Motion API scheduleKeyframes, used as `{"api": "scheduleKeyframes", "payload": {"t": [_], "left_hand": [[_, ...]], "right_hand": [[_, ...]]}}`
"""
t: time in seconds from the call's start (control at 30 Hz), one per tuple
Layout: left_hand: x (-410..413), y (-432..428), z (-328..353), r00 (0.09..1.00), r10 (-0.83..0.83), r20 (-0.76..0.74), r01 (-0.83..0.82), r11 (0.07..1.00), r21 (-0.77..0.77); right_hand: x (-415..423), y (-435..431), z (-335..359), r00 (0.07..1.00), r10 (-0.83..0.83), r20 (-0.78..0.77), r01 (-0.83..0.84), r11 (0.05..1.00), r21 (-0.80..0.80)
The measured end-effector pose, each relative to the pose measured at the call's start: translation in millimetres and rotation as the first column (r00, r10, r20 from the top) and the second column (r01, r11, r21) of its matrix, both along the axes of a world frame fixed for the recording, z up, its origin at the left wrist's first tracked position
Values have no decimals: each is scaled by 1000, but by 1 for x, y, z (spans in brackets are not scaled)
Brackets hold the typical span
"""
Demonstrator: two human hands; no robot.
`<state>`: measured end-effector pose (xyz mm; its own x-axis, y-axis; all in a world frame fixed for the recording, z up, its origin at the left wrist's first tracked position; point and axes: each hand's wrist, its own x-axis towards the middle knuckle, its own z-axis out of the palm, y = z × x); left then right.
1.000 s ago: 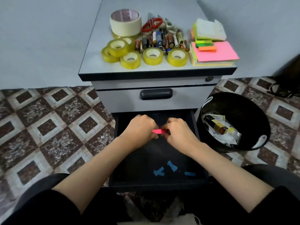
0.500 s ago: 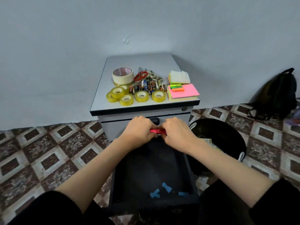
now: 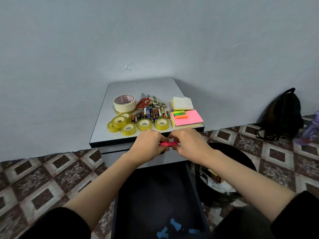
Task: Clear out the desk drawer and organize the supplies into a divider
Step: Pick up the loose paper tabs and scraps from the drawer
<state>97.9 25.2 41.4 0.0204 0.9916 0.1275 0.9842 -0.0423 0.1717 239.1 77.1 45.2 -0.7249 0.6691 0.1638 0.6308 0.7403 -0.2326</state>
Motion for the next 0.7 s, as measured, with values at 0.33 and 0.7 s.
{"api": "scheduleKeyframes", "payload": {"t": [0.33, 0.7], "left_hand": [[-11, 55, 2, 1000, 10, 19, -11, 998, 62], [-37, 56, -24, 994, 47, 104, -42, 998, -44]], "right_hand": [[-9, 57, 6, 998, -62, 27, 62, 998, 5], [1, 124, 5, 985, -149, 85, 147, 989, 24]]}}
